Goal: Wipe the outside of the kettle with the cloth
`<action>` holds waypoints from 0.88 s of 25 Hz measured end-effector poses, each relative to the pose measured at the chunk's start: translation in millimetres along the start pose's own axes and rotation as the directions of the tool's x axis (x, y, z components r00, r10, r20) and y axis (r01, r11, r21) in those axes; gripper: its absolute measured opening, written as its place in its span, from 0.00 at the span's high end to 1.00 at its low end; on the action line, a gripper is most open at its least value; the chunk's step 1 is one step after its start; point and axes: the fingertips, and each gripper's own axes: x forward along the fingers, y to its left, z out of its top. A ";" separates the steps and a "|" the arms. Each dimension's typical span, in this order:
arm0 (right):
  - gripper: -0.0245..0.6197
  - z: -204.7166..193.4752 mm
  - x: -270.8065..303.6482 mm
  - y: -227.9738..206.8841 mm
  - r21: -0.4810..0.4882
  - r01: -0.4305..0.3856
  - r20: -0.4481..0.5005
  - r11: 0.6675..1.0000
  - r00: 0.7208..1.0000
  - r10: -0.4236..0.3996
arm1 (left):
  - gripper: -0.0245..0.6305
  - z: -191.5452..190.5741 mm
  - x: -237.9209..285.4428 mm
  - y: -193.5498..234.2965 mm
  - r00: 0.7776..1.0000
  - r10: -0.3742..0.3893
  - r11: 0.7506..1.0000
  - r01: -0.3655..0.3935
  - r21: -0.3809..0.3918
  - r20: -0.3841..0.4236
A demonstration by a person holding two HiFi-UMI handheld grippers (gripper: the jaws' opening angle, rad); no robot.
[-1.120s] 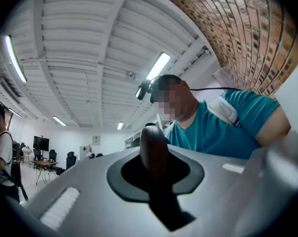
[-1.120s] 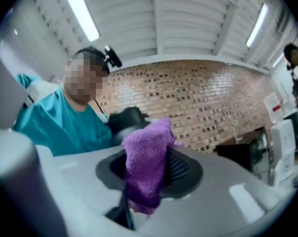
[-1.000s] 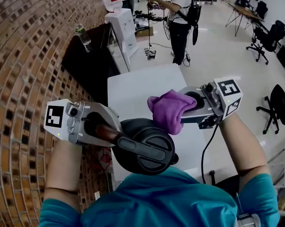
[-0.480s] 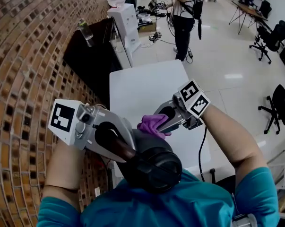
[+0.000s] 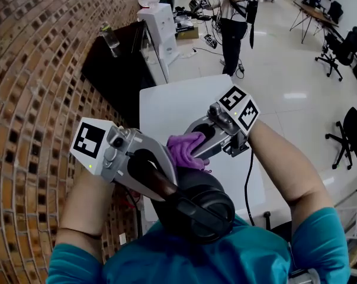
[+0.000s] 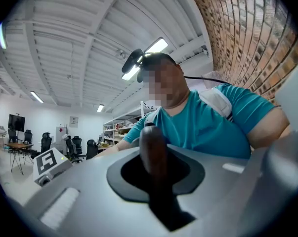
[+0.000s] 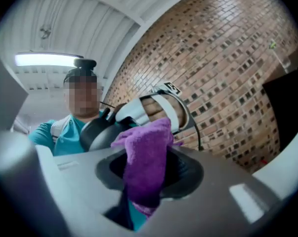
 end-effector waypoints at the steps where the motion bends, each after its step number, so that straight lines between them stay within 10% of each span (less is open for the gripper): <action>1: 0.77 -9.6 0.2 -9.6 0.027 0.030 -0.013 0.999 0.999 -0.030 | 0.86 -2.1 0.1 0.7 1.000 0.003 1.000 -0.003 -0.009 0.003; 5: 0.78 -46.7 -16.8 -43.0 0.027 0.244 -0.071 0.969 0.968 -0.242 | 0.86 -4.6 -10.0 9.3 0.993 0.104 0.994 -0.103 -0.020 0.052; 8: 0.77 -36.4 -60.2 -45.3 -0.053 0.462 0.049 0.885 0.887 -0.460 | 0.86 3.3 -30.9 25.6 0.947 0.305 0.952 -0.307 0.011 0.100; 11: 0.77 5.4 -111.1 -11.1 -0.098 0.657 0.291 0.748 0.738 -0.610 | 0.86 13.7 -56.9 42.6 0.839 0.524 0.847 -0.532 0.020 0.145; 15: 0.77 58.0 -149.5 58.5 -0.129 0.816 0.537 0.564 0.535 -0.652 | 0.86 16.9 -102.1 62.8 0.639 0.745 0.653 -0.757 -0.019 0.191; 19: 0.77 87.5 -126.7 83.4 -0.251 0.885 0.575 0.392 0.463 -0.675 | 0.86 17.6 -137.4 84.7 0.455 0.866 0.488 -0.861 -0.147 0.210; 22: 0.77 84.9 -101.2 69.8 -0.345 0.898 0.540 0.274 0.429 -0.724 | 0.86 15.6 -147.5 97.8 0.382 0.901 0.422 -0.882 -0.211 0.205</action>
